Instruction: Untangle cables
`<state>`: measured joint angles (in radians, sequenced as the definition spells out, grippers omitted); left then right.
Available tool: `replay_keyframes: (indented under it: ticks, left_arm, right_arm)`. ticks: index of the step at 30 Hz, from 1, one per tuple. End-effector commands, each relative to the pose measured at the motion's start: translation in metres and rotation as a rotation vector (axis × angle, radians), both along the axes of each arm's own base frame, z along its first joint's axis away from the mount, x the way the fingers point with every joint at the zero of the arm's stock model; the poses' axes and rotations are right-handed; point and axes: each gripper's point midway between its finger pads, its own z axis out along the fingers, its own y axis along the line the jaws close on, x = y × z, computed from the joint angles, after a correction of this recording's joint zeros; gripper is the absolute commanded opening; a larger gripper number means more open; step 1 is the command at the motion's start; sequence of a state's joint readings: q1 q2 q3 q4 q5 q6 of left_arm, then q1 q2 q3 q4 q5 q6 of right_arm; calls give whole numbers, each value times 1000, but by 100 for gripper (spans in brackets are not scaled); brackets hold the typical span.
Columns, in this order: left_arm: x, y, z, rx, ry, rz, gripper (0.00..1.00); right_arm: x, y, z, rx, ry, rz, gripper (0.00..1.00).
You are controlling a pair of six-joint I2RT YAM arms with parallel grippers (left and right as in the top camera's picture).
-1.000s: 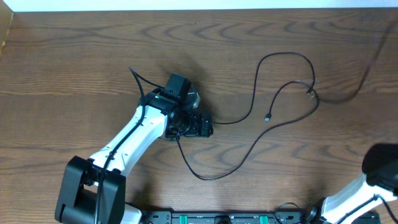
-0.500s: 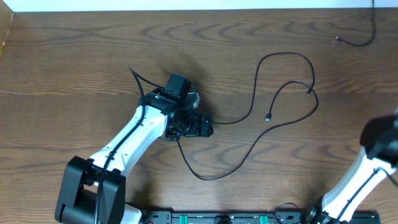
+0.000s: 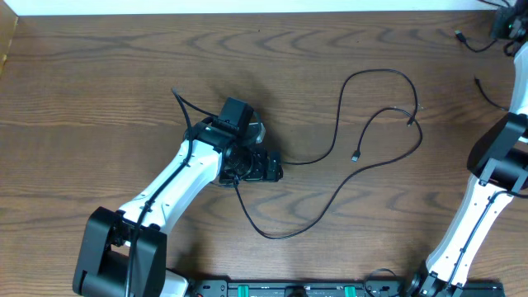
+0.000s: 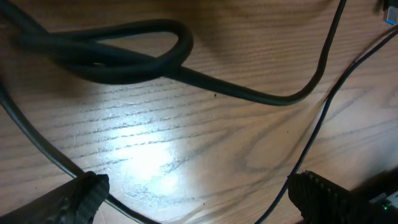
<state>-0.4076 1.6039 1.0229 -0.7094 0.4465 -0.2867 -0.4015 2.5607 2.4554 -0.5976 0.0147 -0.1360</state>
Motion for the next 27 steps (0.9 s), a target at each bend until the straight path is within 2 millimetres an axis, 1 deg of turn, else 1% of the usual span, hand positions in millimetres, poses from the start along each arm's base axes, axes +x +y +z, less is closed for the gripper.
replay_keyframes:
  ticks: [1, 3, 5, 6, 7, 8, 10, 11, 12, 13, 14, 15, 17, 19, 22, 24, 26, 27]
  left_arm:
    - [2, -2, 4, -8, -12, -18, 98]
    - [2, -2, 4, -8, -12, -18, 98]
    - [2, -2, 4, -8, -12, -18, 98]
    - [2, -2, 4, -8, -12, -18, 98]
    - [2, -2, 4, -8, -12, -18, 98]
    - [2, -2, 4, -8, -12, -18, 98]
    - [2, -2, 4, -8, -12, -18, 98]
    - [2, -2, 4, -8, -12, -18, 98]
    - [2, -2, 4, -8, -12, -18, 98]
    - [2, -2, 4, -8, -12, -18, 98]
    - [2, -2, 4, -8, -12, -18, 98]
    - [2, -2, 4, -8, -12, -18, 98]
    - [2, -2, 4, -8, -12, -18, 98]
    - [2, -2, 4, -8, -12, -18, 98]
    - [2, -2, 4, -8, -12, -18, 98]
    - [2, -2, 4, -8, -12, -18, 98]
    - [2, -2, 4, -8, -12, -18, 98]
    - [2, -2, 4, -8, -12, -18, 98]
  right_arm:
    - [-14, -29, -2, -102, 49, -150, 8]
    - [-26, -46, -1, -155, 76, -222, 8]
    - [-44, -70, 2, -211, 108, -323, 8]
    - [-51, -80, 2, -212, 112, -362, 12]
    - [-58, -89, 0, -200, 116, -389, 21]
    - [-66, -95, -2, -185, 123, -412, 24]
    - [-87, -109, -14, -135, 162, -474, 27]
    - [-96, -113, -21, -111, 182, -498, 39]
    - [-105, -117, -28, -79, 200, -515, 58]
    - [-110, -118, -34, -50, 217, -509, 81]
    - [-115, -117, -39, -11, 232, -491, 99]
    - [-117, -114, -42, 22, 239, -473, 99]
    - [-119, -112, -41, 44, 244, -461, 99]
    - [-118, -110, -35, 40, 238, -458, 99]
    - [-115, -104, -18, 32, 214, -449, 99]
    - [-115, -93, -12, 50, 226, -434, 99]
    - [-122, -74, -21, 129, 262, -450, 94]
    - [-124, -63, -28, 194, 280, -448, 88]
